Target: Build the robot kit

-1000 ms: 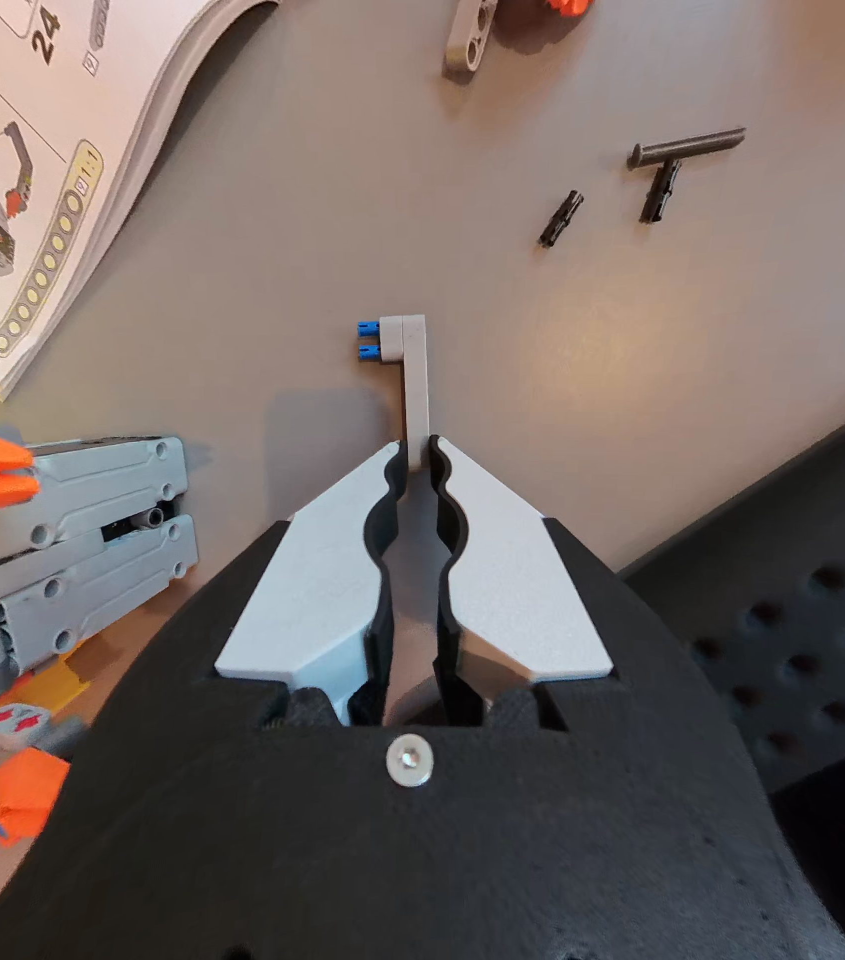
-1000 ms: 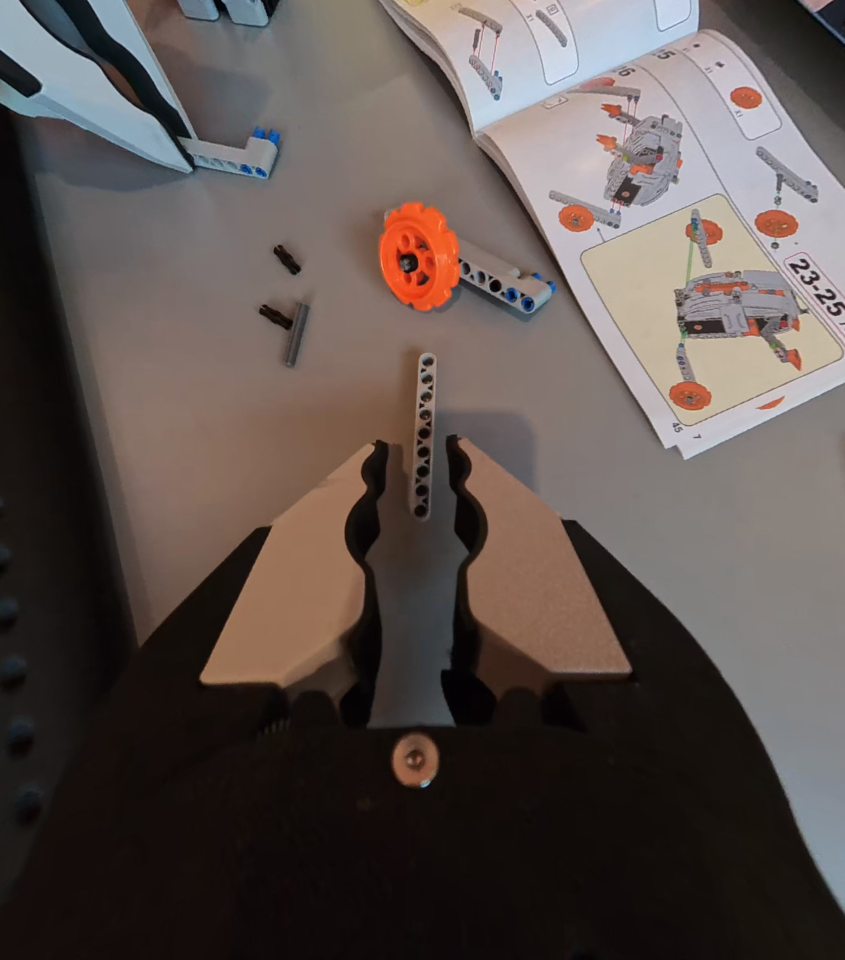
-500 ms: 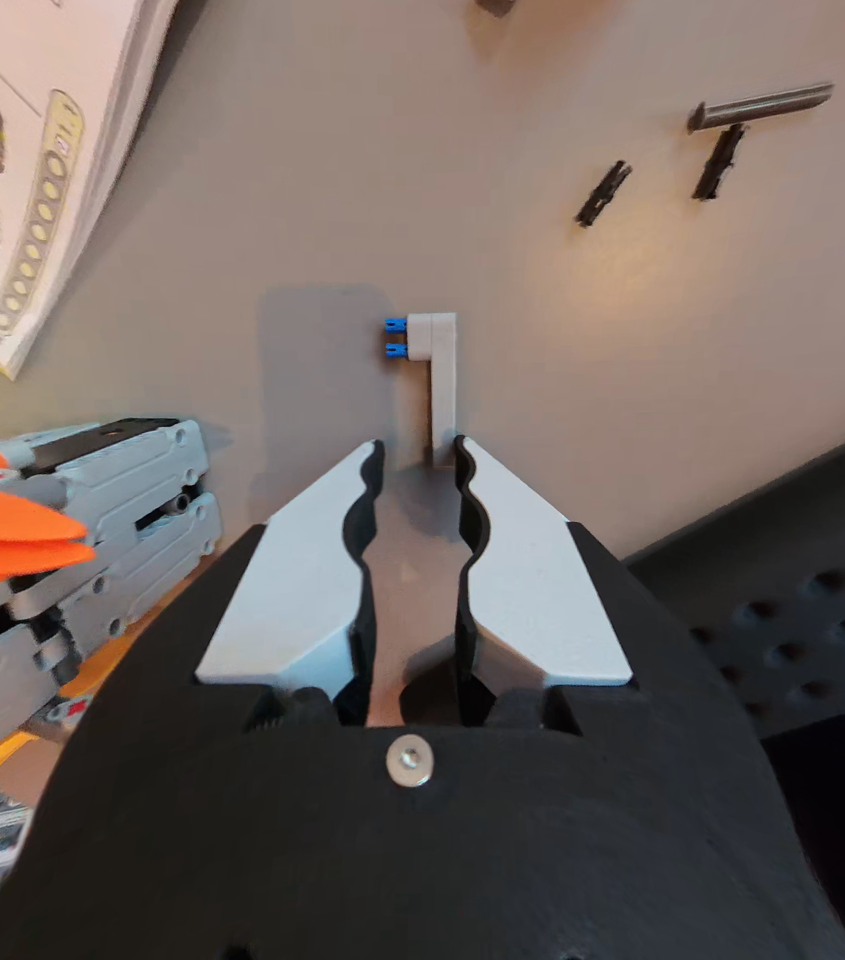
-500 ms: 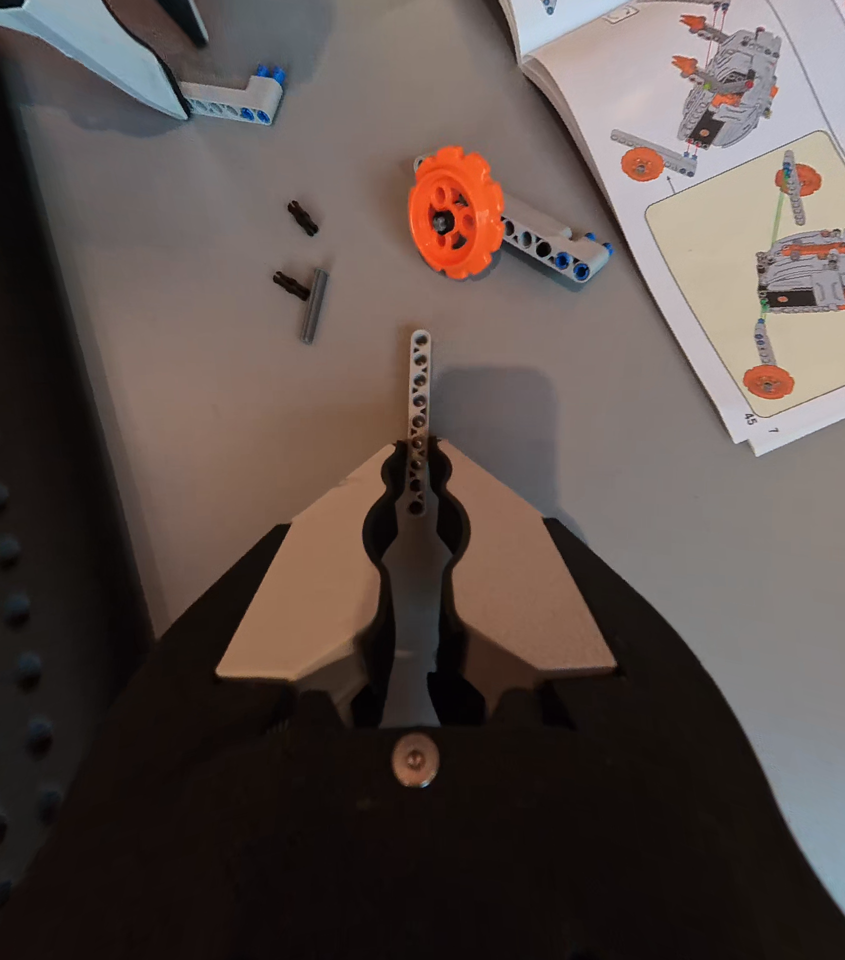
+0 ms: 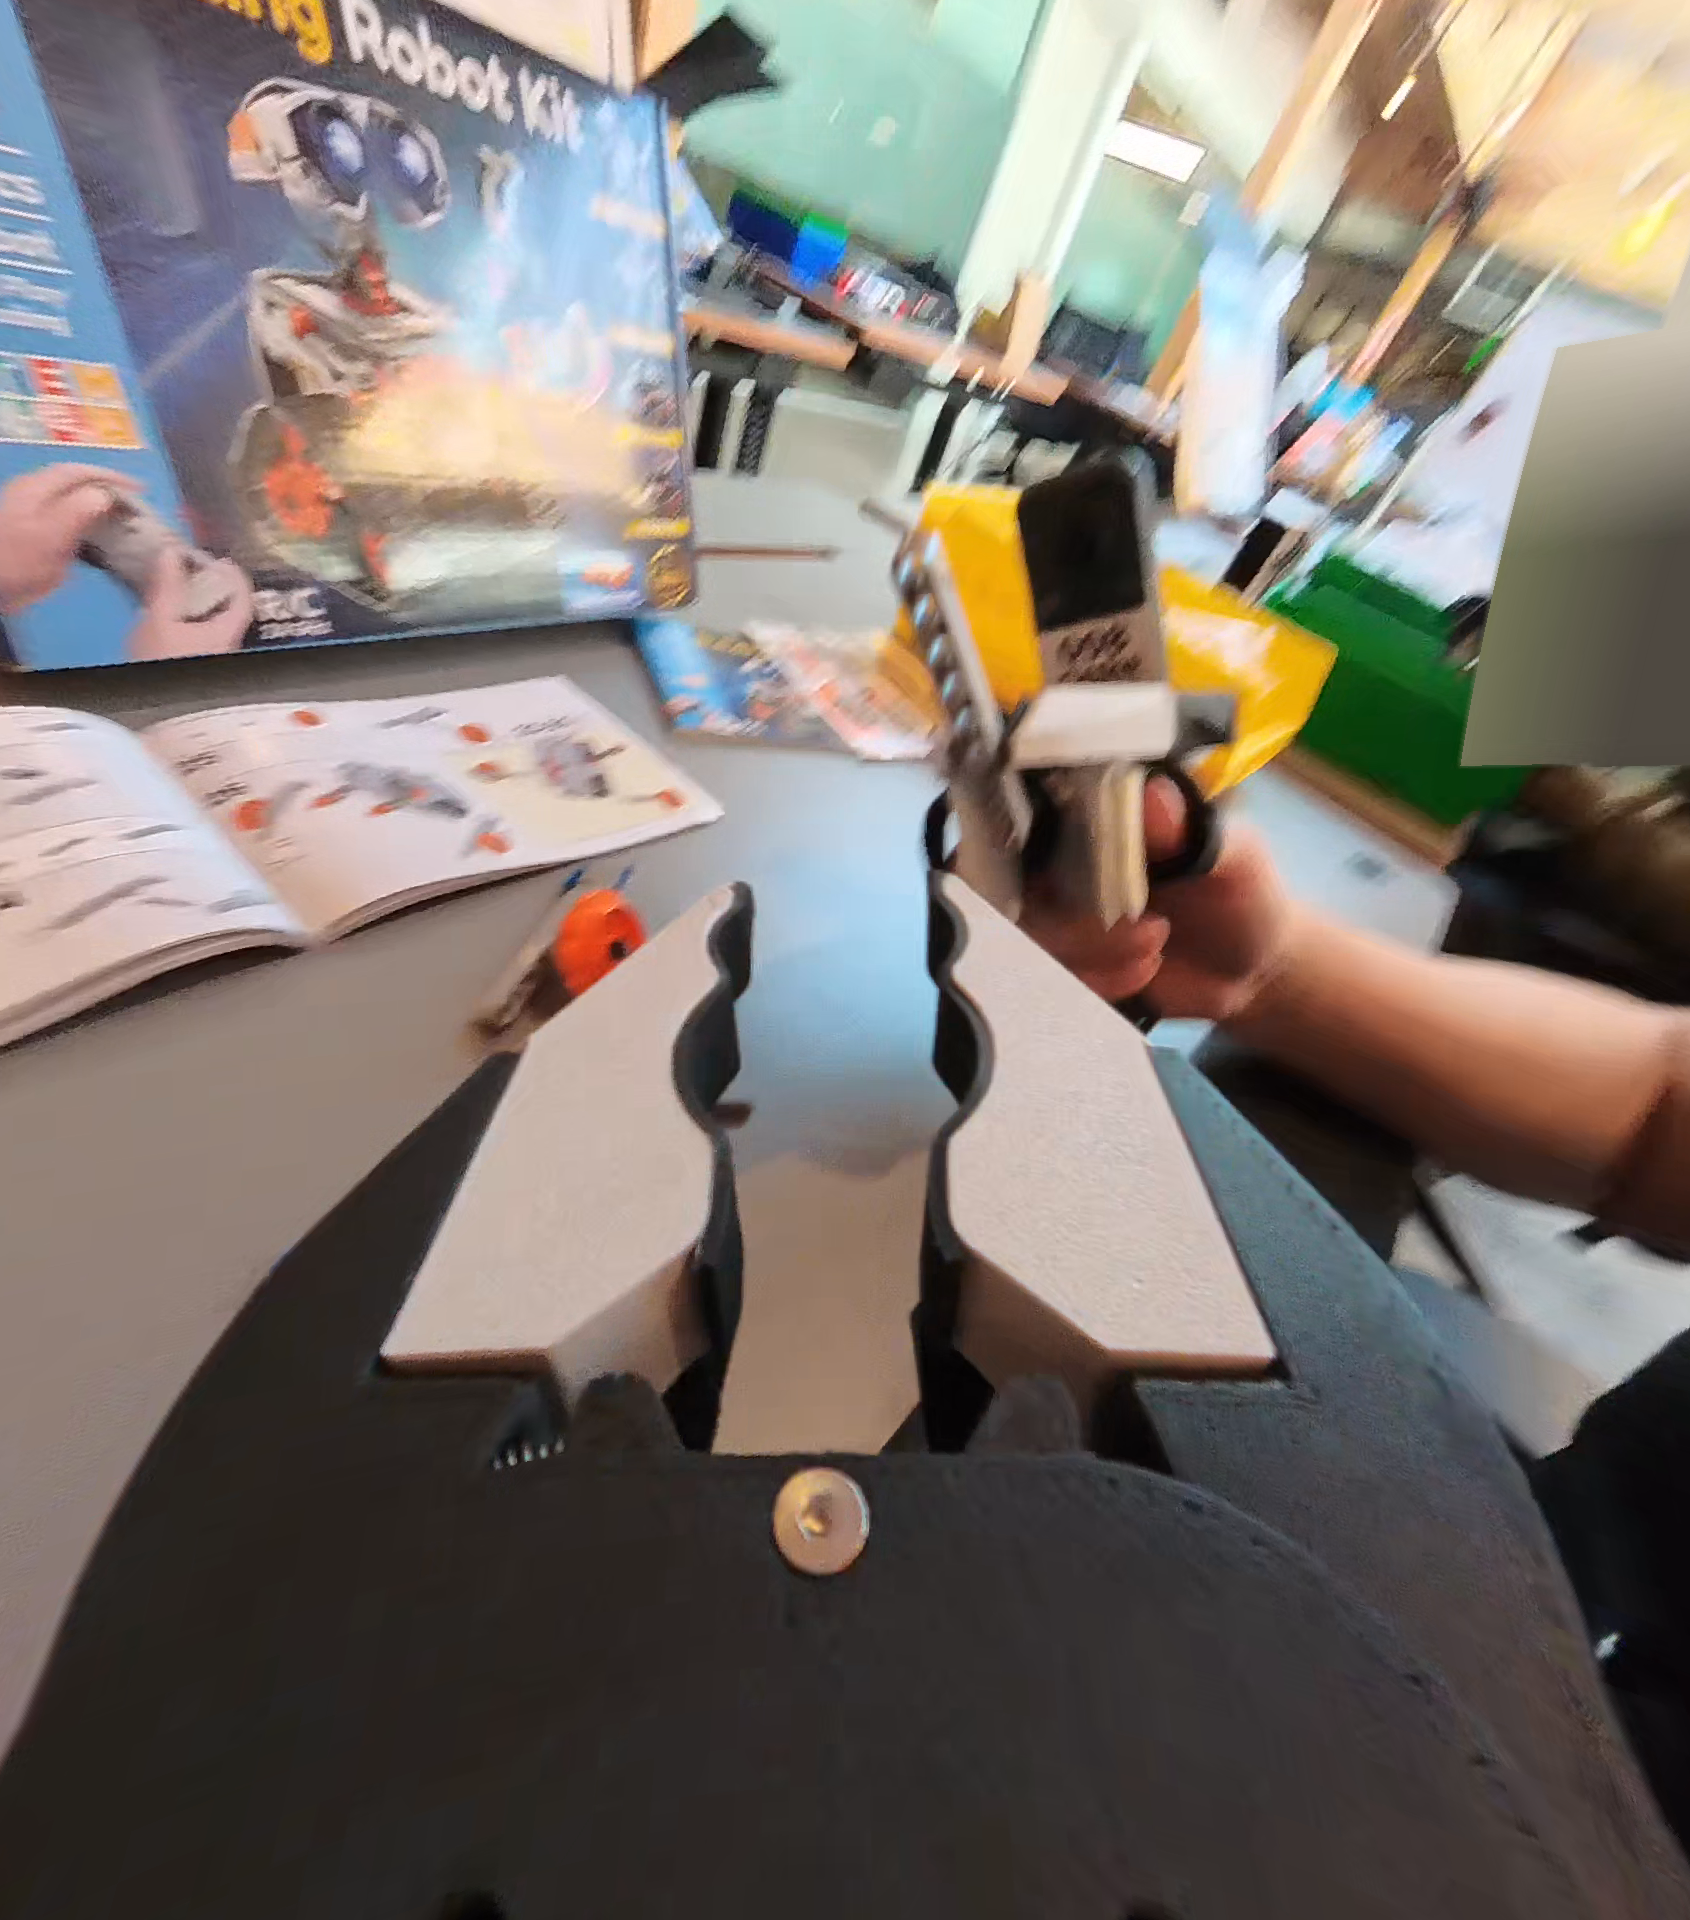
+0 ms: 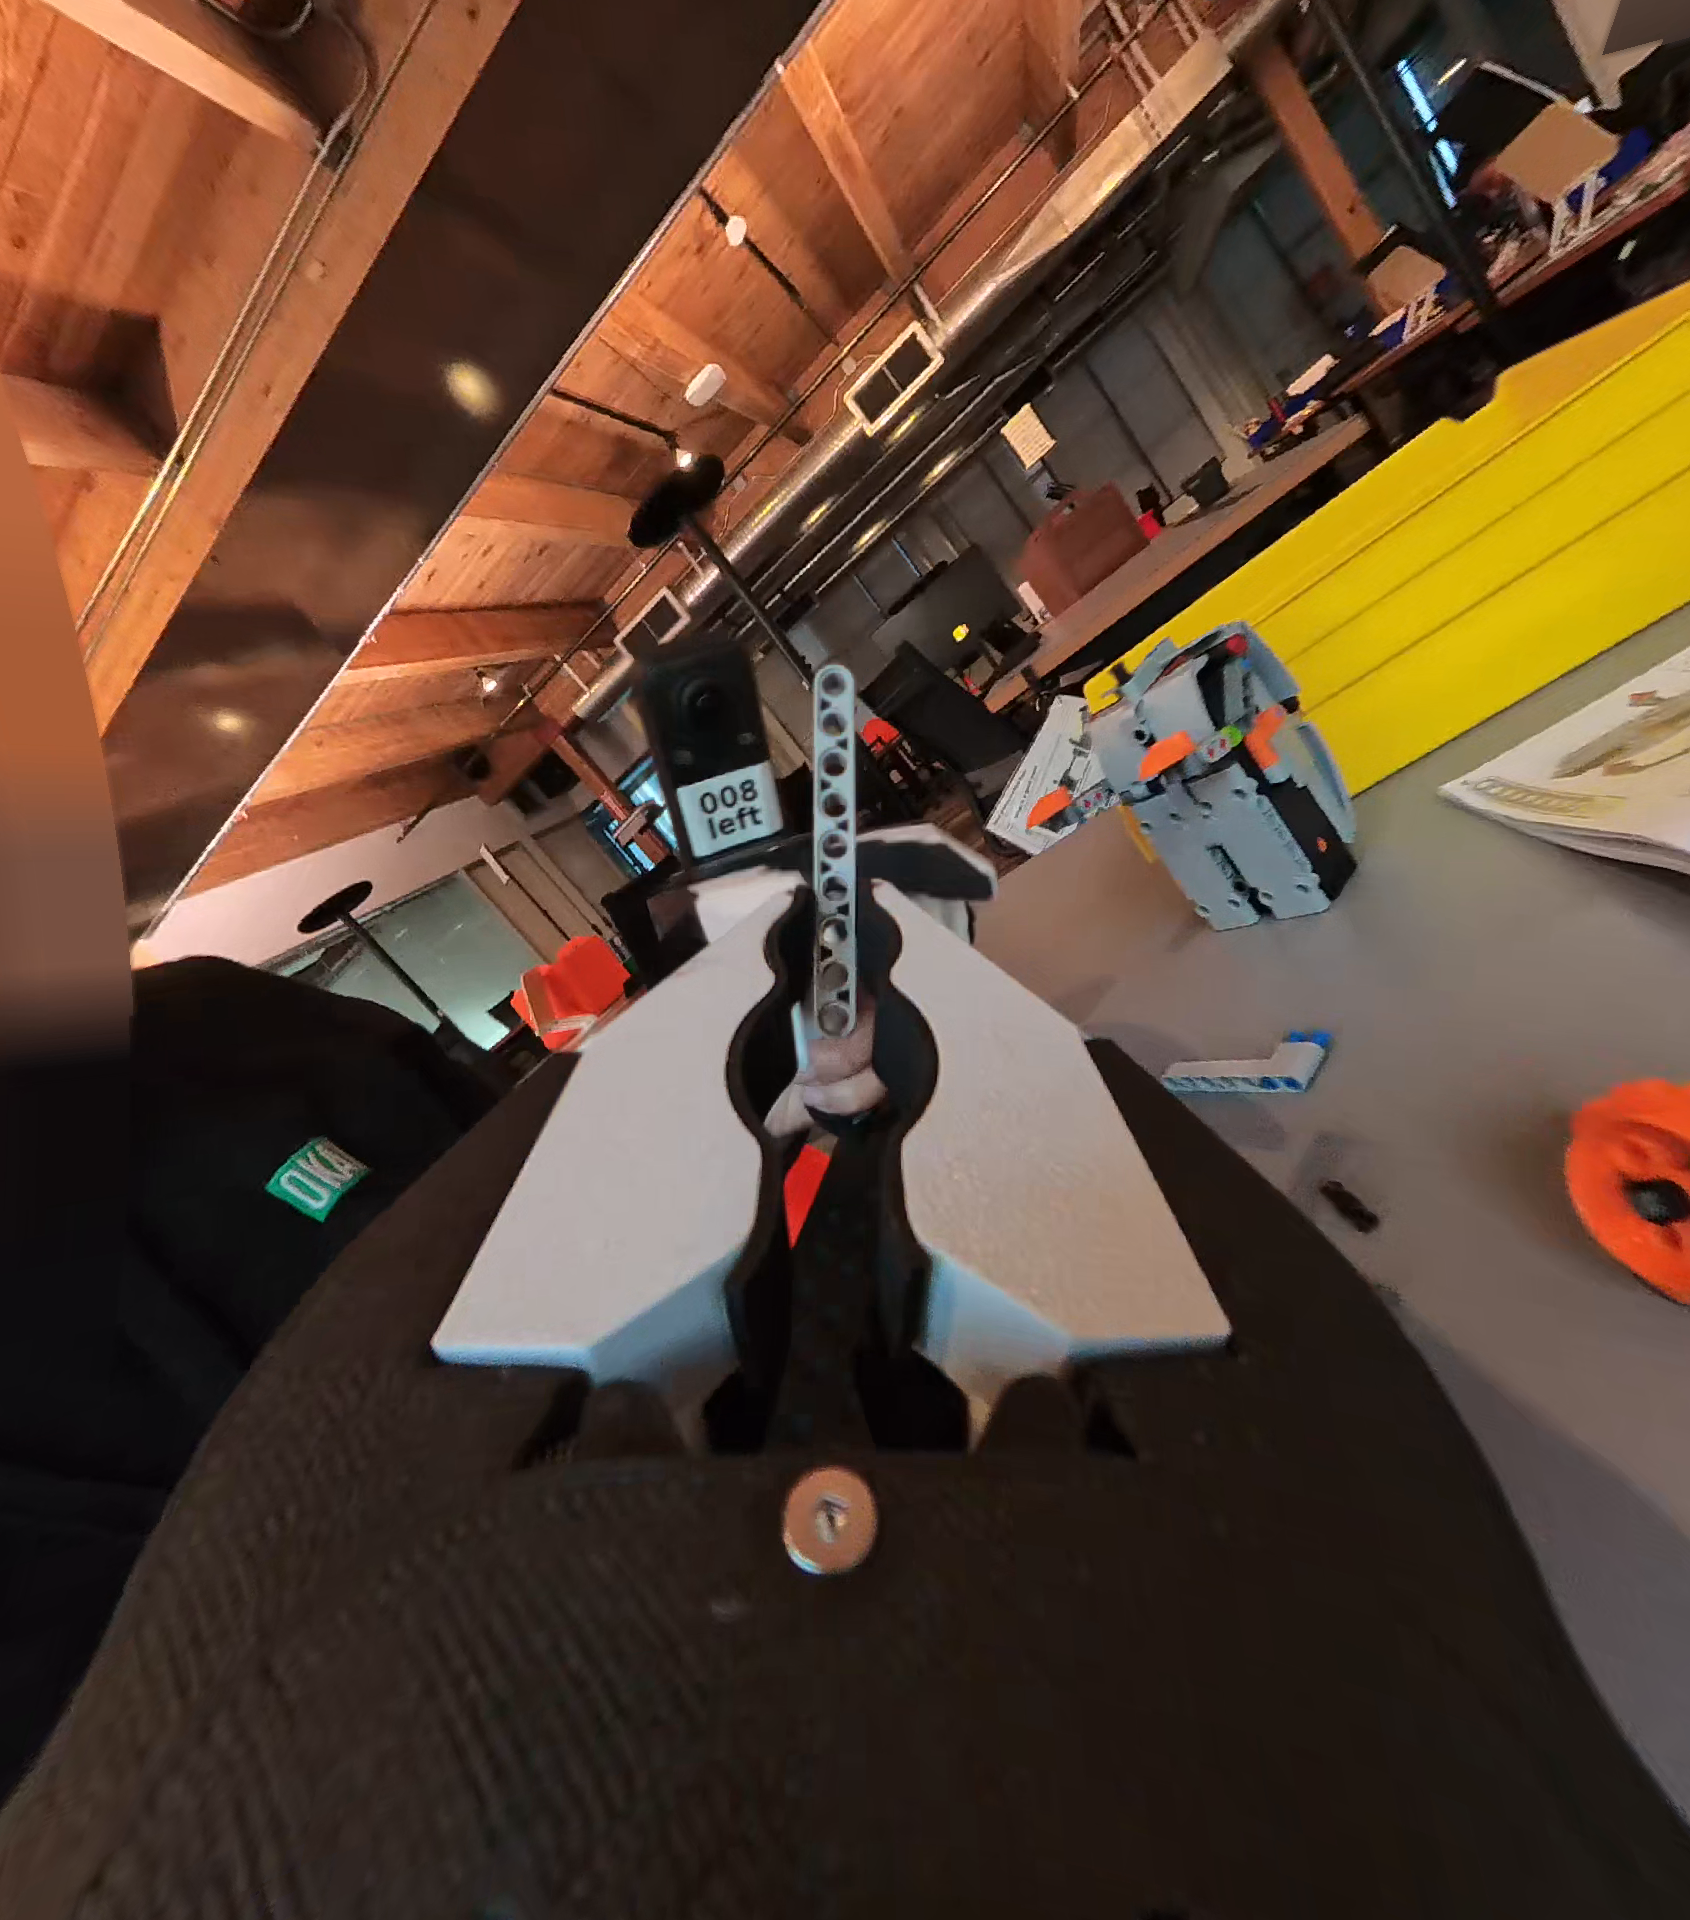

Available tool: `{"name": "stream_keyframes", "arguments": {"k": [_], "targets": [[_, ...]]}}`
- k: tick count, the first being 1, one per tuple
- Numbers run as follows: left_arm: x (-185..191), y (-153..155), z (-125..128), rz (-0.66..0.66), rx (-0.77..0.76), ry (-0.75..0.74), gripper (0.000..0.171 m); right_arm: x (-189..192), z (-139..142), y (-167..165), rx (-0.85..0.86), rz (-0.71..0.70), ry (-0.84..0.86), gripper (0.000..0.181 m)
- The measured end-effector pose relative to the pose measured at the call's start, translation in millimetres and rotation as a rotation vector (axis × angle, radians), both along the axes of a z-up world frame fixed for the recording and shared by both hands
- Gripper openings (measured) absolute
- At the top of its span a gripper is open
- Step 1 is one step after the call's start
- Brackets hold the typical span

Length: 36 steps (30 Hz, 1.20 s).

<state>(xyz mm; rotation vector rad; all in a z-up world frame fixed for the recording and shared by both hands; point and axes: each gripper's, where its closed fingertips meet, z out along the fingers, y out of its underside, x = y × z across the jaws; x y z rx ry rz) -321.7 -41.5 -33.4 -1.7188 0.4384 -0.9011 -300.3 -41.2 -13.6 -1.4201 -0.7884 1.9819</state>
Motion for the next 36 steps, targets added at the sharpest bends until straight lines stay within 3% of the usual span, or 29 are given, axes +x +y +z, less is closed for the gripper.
{"name": "stream_keyframes", "arguments": {"k": [3, 6, 12, 29, 31, 33, 34, 36], "targets": [[0.8, -2.1, 27.1, -0.052, 0.028, -0.287, 0.034, -7.9, 1.4, -11.3, 0.002, 0.027, 0.023, 0.006], [0.0, -7.6, 37.4, -0.154, 0.008, -0.434, 0.019, -11.0, -0.2, -13.2, -0.010, 0.032, 0.024, 0.006], [-1.4, -4.0, 29.6, -0.161, -0.014, -0.457, 0.012, -13.9, -7.7, -12.0, -0.040, 0.059, 0.011, 0.006], [-4.8, -6.5, 42.1, -0.135, 0.066, -0.469, 0.006, -16.6, -6.8, -19.5, 0.016, 0.091, -0.022, 0.011], [-13.4, -13.7, 54.8, -0.143, 0.108, -0.480, 0.005, -5.3, 2.5, 2.9, 0.270, -0.067, -0.114, 0.028], [-23.5, -23.6, 65.6, -0.152, 0.133, -0.437, 0.005, 5.3, 5.3, 30.3, 0.689, -0.254, -0.308, 0.017], [-28.7, -27.3, 67.0, -0.140, 0.144, -0.388, 0.005, 1.9, 0.3, 32.4, 0.808, -0.239, -0.386, 0.016], [-36.8, -33.3, 64.5, -0.113, 0.151, -0.276, 0.005, -14.5, -34.9, 29.6, 0.873, -0.087, -0.564, 0.018]]}}
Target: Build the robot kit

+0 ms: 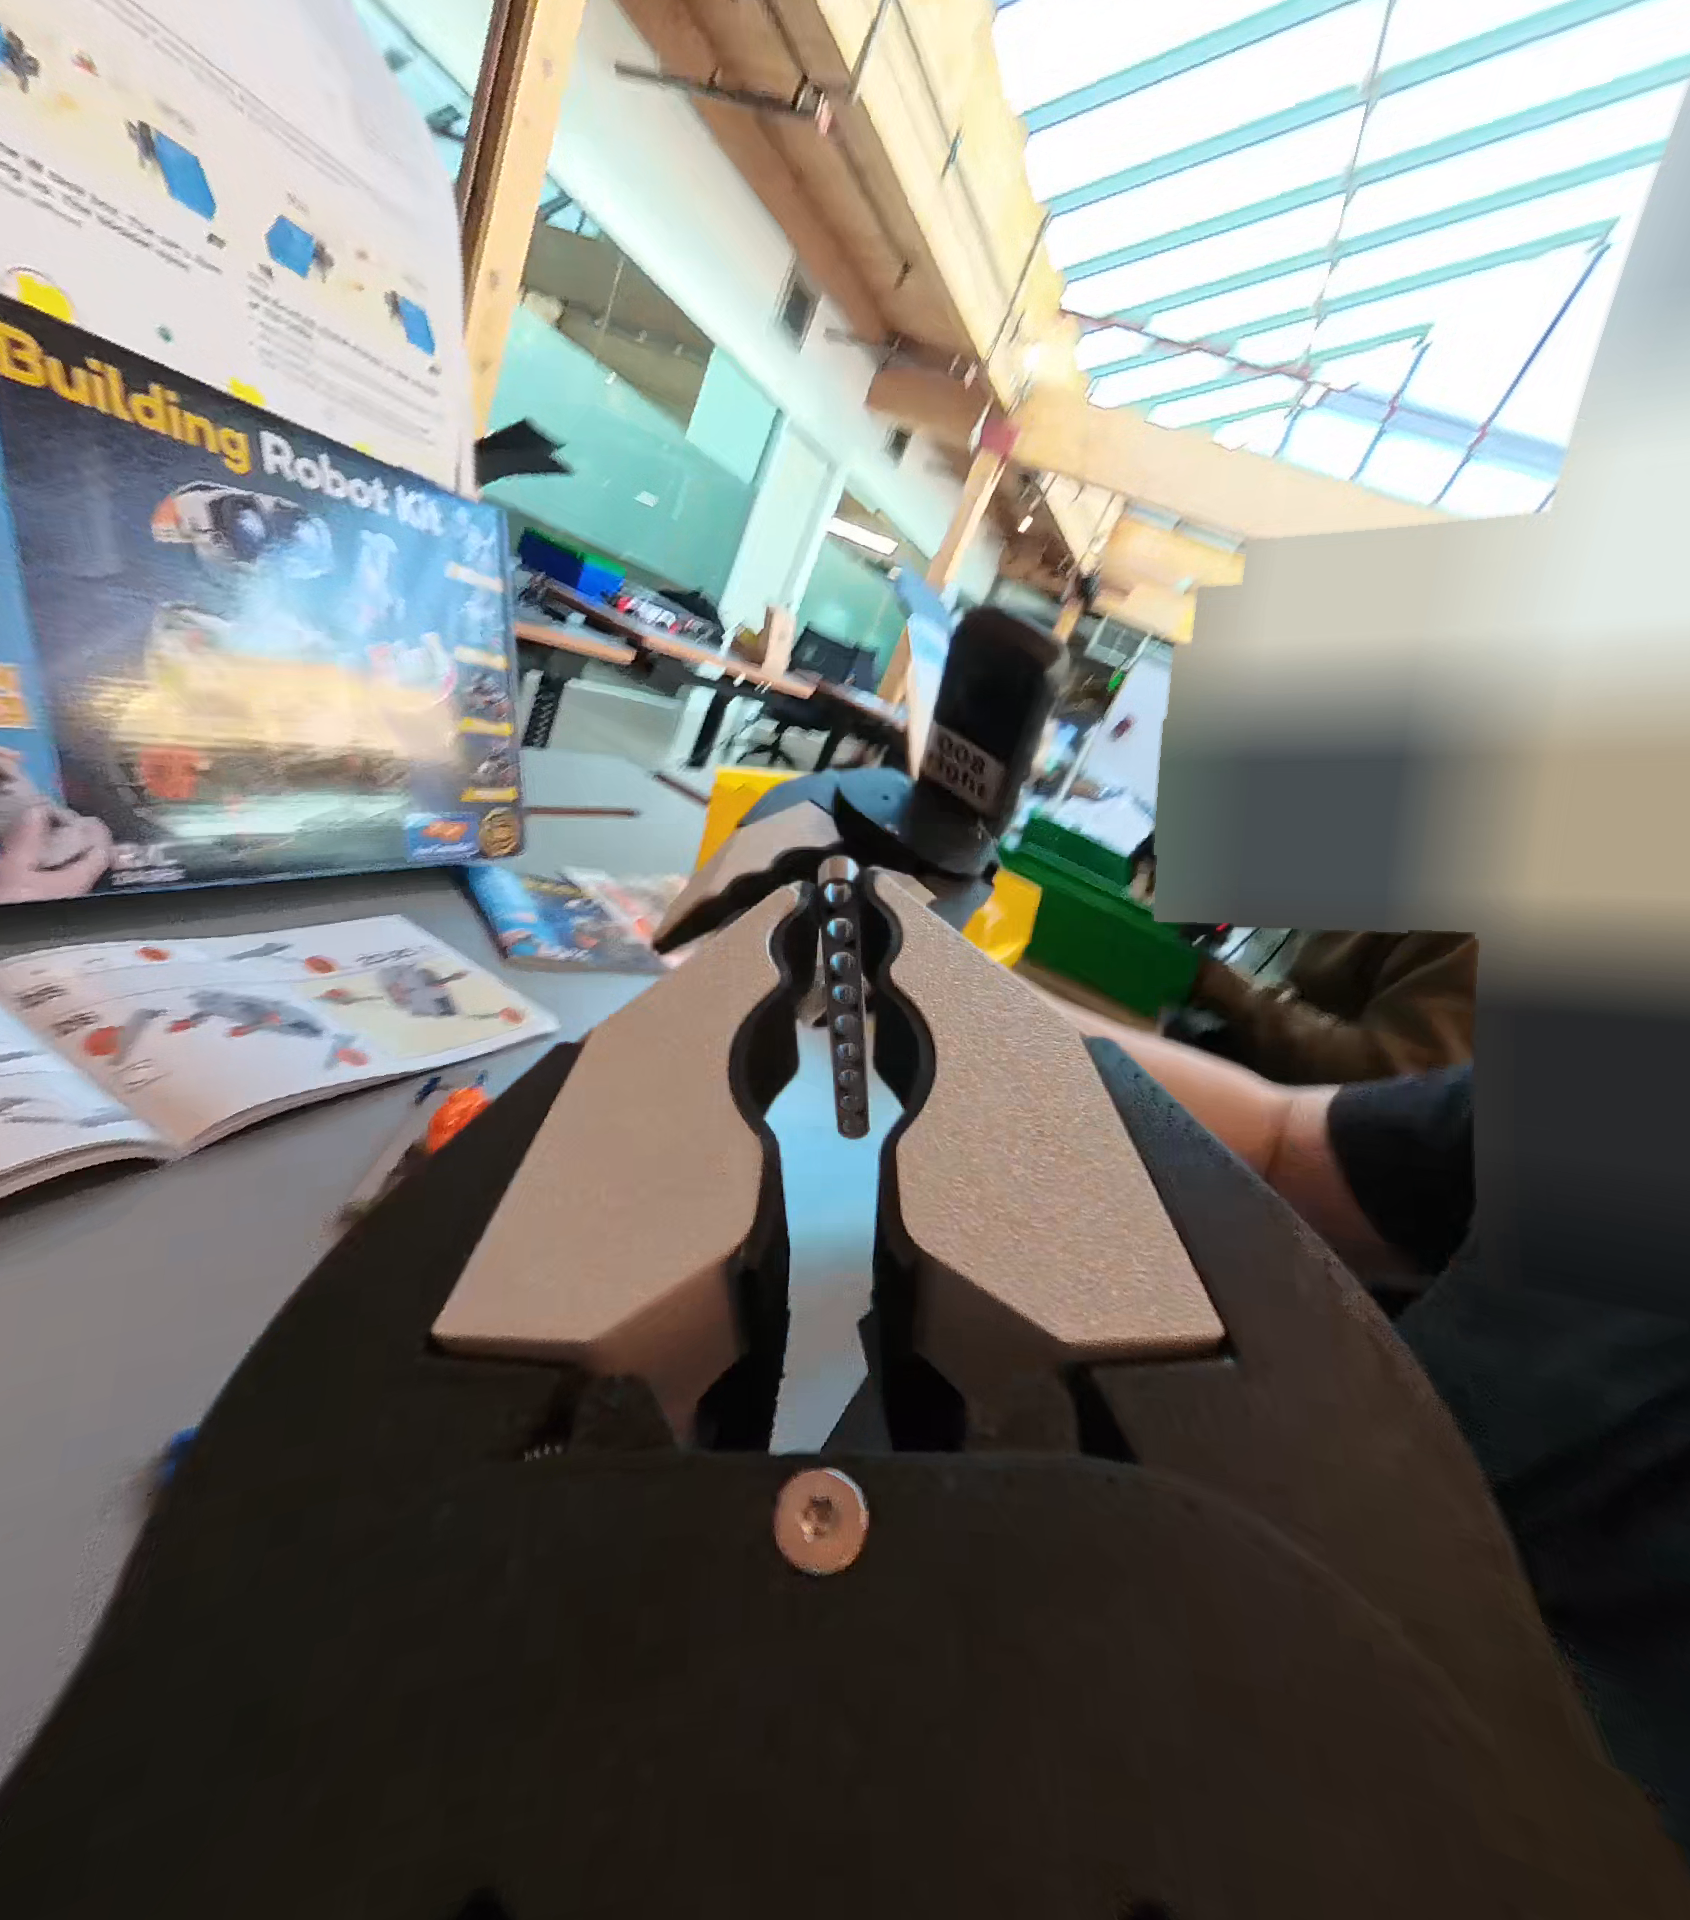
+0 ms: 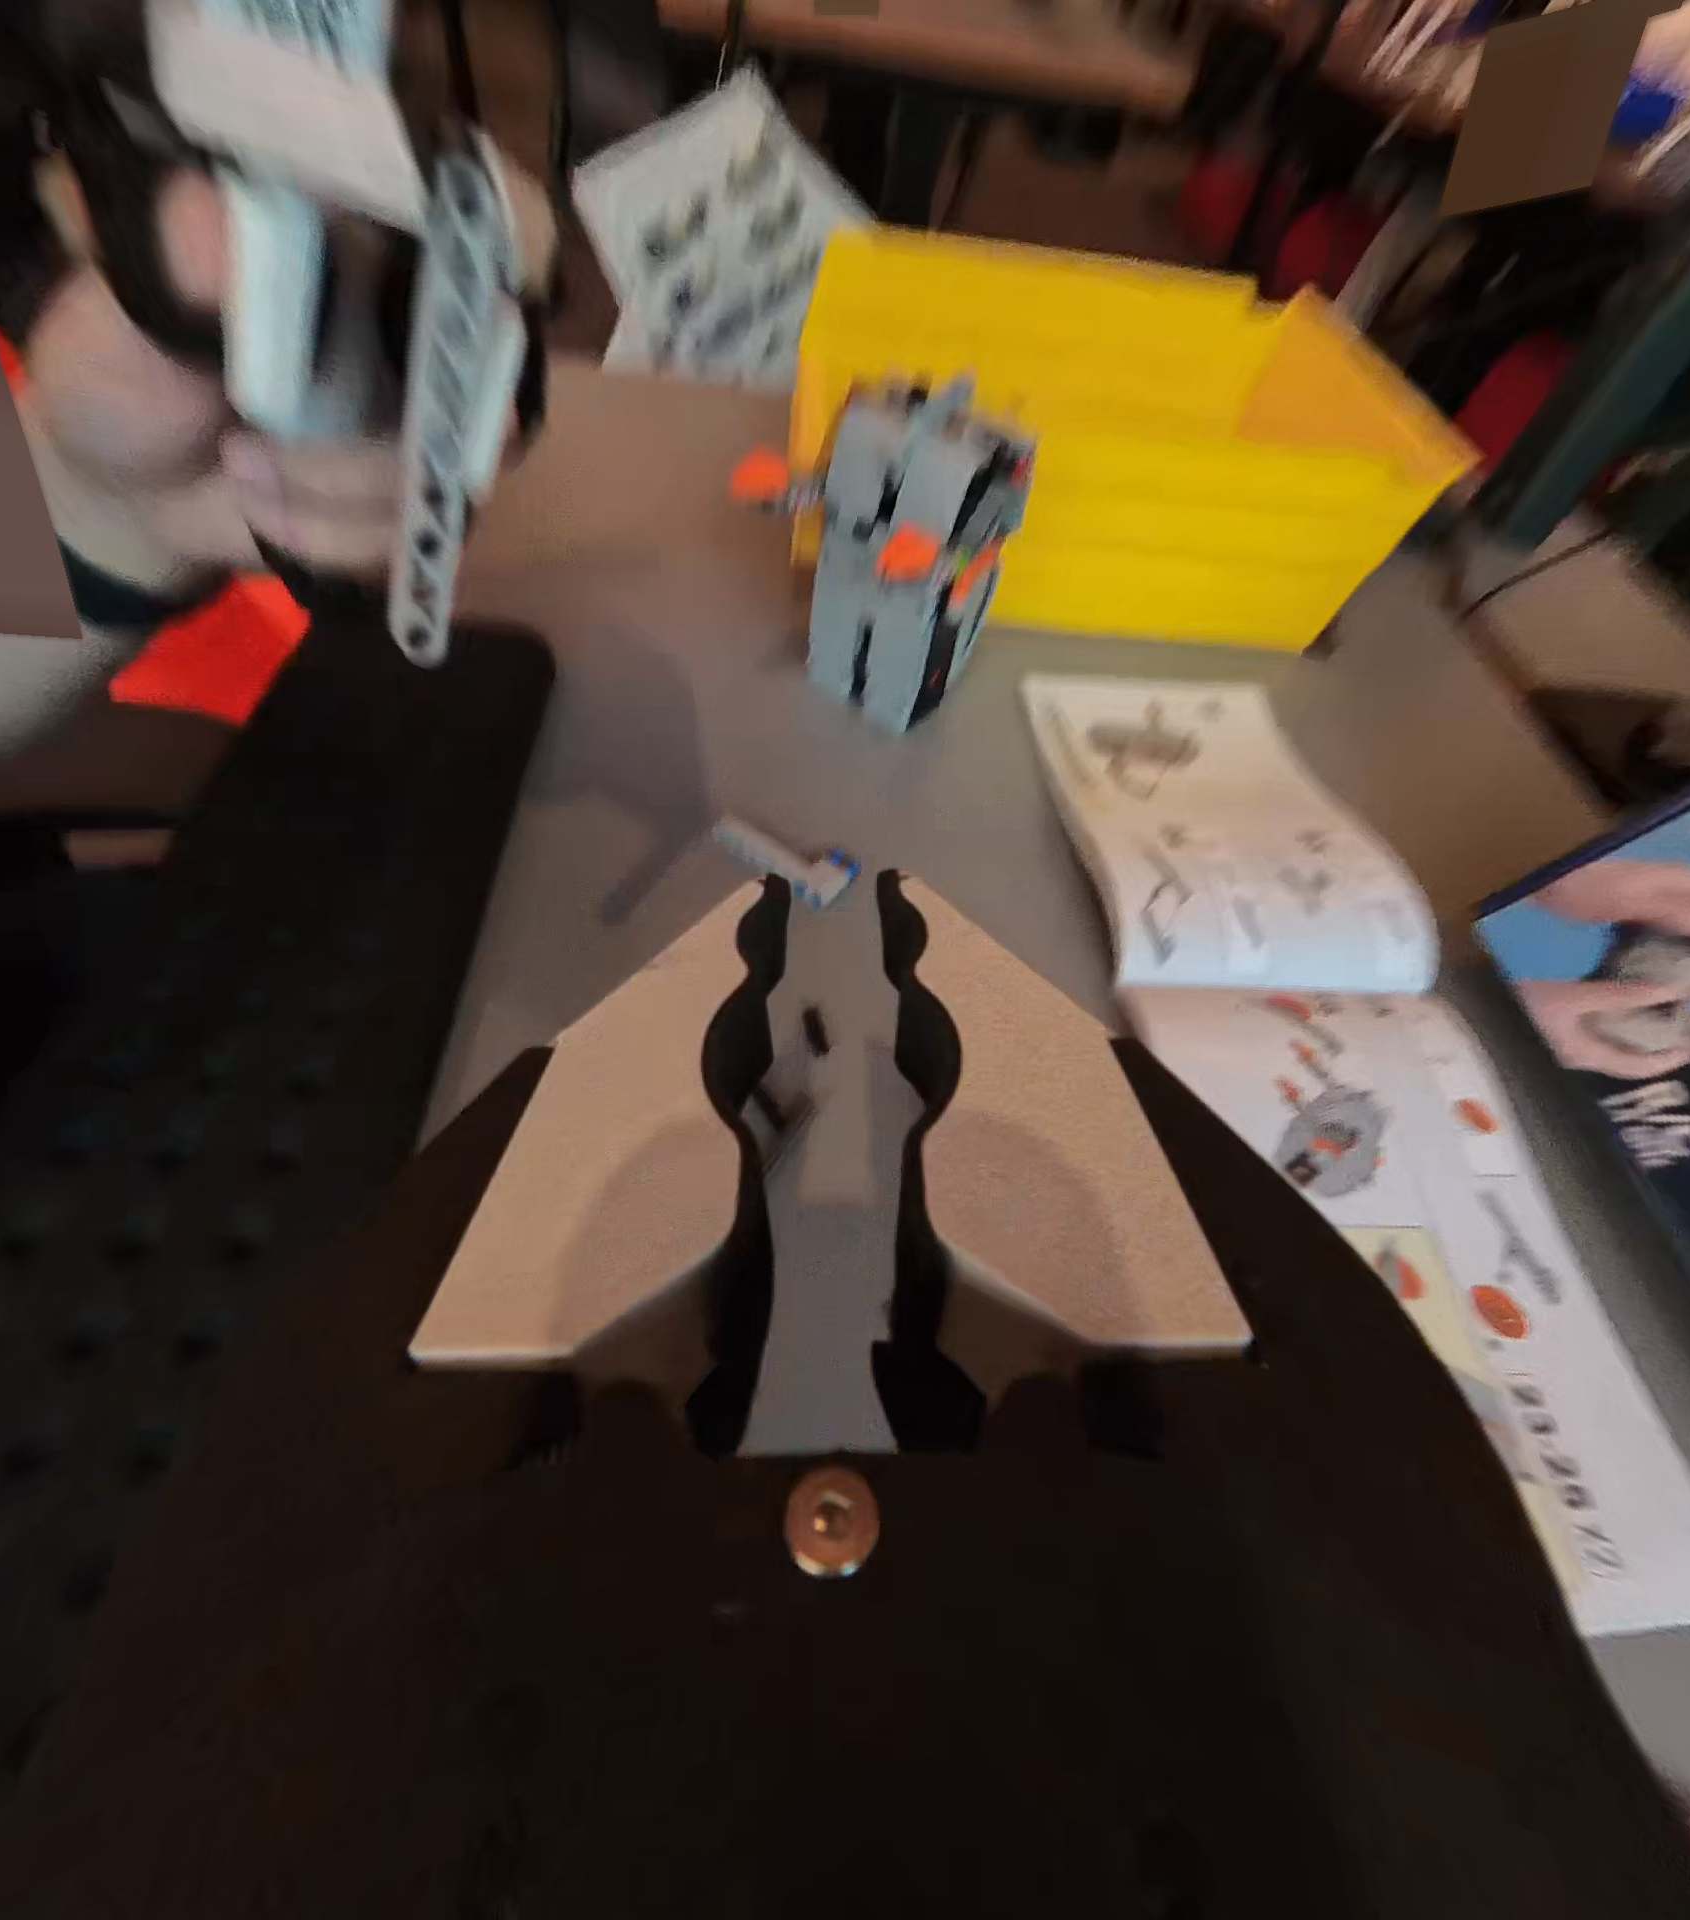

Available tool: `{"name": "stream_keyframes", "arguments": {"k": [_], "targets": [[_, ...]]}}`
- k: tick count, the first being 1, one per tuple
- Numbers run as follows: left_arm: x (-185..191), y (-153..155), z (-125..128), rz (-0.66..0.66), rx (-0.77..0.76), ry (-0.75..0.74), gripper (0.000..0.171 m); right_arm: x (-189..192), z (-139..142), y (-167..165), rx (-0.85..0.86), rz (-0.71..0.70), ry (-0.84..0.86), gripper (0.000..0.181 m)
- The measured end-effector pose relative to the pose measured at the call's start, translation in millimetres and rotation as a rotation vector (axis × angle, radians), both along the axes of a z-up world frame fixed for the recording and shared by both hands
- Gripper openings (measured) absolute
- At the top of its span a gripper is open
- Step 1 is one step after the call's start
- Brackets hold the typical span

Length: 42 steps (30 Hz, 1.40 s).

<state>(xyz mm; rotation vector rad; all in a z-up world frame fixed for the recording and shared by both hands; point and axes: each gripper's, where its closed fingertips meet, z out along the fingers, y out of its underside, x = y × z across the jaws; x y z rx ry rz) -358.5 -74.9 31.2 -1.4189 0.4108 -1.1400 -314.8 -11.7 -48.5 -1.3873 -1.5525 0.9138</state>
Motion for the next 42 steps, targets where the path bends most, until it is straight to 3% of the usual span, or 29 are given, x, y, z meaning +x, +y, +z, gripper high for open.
{"name": "stream_keyframes", "arguments": {"k": [3, 6, 14, 17, 21, 23, 25, 27, 34, 42], "targets": [[-7.1, -10.9, -4.0, 0.000, -0.030, 0.071, 0.006, -20.9, -50.6, -0.6, -0.031, 0.033, -0.161, 0.016], [-14.4, -19.4, -9.6, -0.021, -0.114, 0.031, 0.006, -27.5, -90.0, 0.6, -0.038, 0.036, -0.298, 0.018], [-25.2, -28.6, -20.9, -0.103, -0.207, -0.061, 0.006, -30.2, -116.7, 1.9, -0.114, 0.001, -0.365, 0.019], [-22.8, -27.1, -23.8, -0.105, -0.207, -0.065, 0.006, -30.1, -116.2, 2.3, -0.205, -0.007, -0.335, 0.018], [-17.5, -20.8, -41.3, -0.114, -0.270, -0.049, 0.006, -29.0, -116.8, 2.9, -0.231, -0.006, -0.327, 0.005], [-14.5, -13.8, -54.3, -0.121, -0.348, -0.070, 0.006, -24.4, -102.9, 1.7, -0.114, -0.013, -0.303, 0.005], [-7.2, -5.9, -68.9, -0.127, -0.445, -0.095, 0.006, -21.1, -61.2, -17.3, 0.032, 0.014, -0.161, 0.004], [9.5, -4.6, -82.3, -0.172, -0.524, -0.083, 0.006, -11.9, -36.5, -33.5, 0.152, 0.006, -0.081, 0.003], [48.8, 4.7, -99.3, -0.239, -0.577, -0.045, 0.006, 9.7, -22.1, -47.1, 0.257, -0.081, 0.019, 0.002], [59.2, 4.3, -94.9, -0.277, -0.557, -0.111, 0.006, 14.7, -11.8, -48.8, 0.351, -0.139, 0.024, 0.002]]}}
